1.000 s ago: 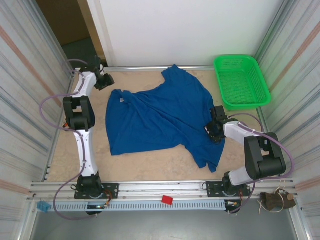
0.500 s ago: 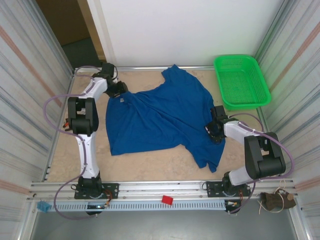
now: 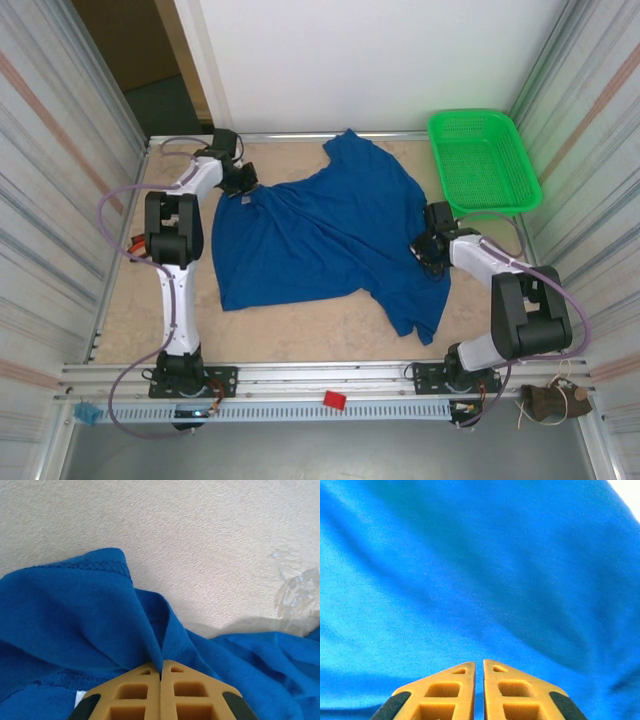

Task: Fold the inside-out t-shirt

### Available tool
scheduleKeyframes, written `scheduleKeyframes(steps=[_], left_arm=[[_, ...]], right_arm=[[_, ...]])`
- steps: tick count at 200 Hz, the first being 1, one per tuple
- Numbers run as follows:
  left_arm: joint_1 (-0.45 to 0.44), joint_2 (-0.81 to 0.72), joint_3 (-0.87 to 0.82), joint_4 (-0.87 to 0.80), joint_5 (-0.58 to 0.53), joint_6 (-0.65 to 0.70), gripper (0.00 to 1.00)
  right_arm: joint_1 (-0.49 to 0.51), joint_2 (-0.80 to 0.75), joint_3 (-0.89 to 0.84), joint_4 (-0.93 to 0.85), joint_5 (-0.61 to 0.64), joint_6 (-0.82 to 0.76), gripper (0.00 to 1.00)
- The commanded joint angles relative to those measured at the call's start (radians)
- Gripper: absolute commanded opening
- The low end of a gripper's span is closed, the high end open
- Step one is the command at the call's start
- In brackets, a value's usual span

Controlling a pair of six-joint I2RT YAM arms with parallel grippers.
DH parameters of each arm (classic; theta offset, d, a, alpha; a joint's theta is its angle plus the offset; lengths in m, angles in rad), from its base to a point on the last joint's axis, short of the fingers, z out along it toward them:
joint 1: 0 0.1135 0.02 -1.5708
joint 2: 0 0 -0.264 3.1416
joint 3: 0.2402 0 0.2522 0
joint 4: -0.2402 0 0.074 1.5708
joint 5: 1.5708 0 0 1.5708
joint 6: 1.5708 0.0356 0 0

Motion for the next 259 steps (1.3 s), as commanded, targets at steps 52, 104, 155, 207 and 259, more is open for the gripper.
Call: scheduleKeyframes(steps=[52, 104, 155, 207, 259], left_arm=[[0.053, -0.284, -0.078, 0.103, 0.182, -0.085, 0.00], [0.198, -0.302, -0.132, 0.181, 0.271, -0.148, 0.14], [0.300, -0.291, -0.204, 0.191, 0.280, -0.163, 0.47], [0.251, -0.591, -0.668, 0.214, 0.233, -0.139, 0.50], [0.239, -0.792, -0.896, 0.082, -0.002, 0.007, 0.54]], right_arm=[[-0.003, -0.039, 0.119, -0.025, -0.067, -0.202, 0.14], [-0.002, -0.008, 0.101, -0.036, -0.051, -0.181, 0.14], [0.011, -0.045, 0.092, -0.068, -0.007, -0.196, 0.19], [0.042, -0.135, 0.032, -0.148, 0.003, -0.180, 0.51], [0.198, -0.252, -0.052, -0.237, 0.043, -0.131, 0.64]])
